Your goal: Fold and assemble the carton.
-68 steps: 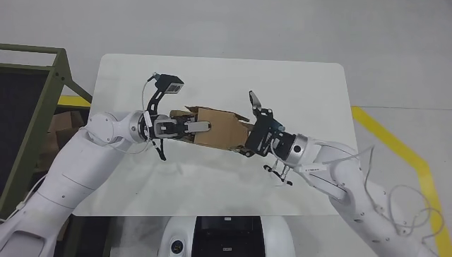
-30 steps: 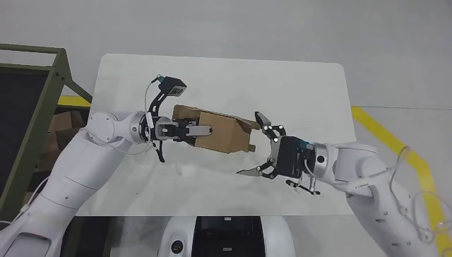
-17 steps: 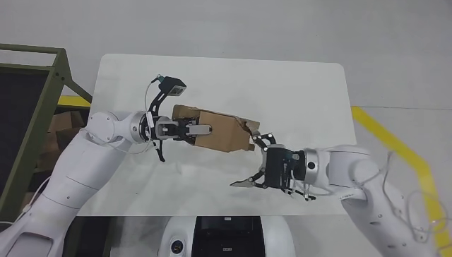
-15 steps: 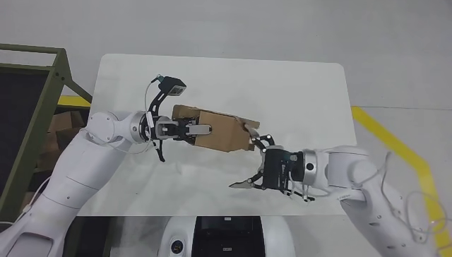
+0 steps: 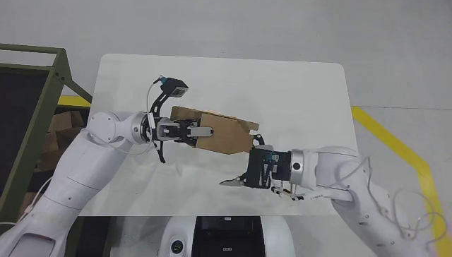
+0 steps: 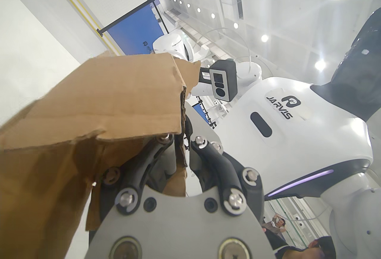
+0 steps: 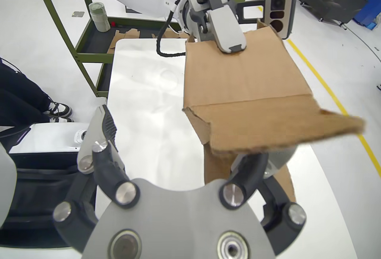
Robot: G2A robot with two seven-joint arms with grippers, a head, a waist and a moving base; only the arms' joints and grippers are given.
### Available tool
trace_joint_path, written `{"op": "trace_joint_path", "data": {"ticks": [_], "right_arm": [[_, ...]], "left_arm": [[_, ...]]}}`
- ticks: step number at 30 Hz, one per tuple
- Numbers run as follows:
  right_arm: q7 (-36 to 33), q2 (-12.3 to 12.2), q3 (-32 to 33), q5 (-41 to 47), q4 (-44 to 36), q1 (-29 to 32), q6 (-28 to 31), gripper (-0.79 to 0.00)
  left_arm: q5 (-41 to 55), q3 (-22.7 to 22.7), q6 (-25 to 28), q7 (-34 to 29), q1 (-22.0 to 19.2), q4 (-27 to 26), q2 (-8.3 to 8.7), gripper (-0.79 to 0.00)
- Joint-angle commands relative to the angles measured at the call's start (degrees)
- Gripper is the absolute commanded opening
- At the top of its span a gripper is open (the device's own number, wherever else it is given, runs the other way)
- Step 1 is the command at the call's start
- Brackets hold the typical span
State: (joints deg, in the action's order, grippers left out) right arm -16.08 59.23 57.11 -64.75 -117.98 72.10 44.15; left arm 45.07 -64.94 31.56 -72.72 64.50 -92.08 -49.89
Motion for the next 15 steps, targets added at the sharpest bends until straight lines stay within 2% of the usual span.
{"op": "trace_joint_path", "data": {"ticks": [1, 15], "right_arm": [[-0.52, 0.26, -1.11, 0.30, 0.53, -1.07, -0.05, 0.000], [1.23, 1.38, -4.02, 1.03, 2.89, -4.28, -1.25, 0.000]], "left_arm": [[-0.10, -0.06, -0.10, -0.09, -0.04, 0.05, -0.12, -0.785], [-0.56, -0.69, -0.60, -0.59, 0.16, 0.12, -0.78, -0.785]]}}
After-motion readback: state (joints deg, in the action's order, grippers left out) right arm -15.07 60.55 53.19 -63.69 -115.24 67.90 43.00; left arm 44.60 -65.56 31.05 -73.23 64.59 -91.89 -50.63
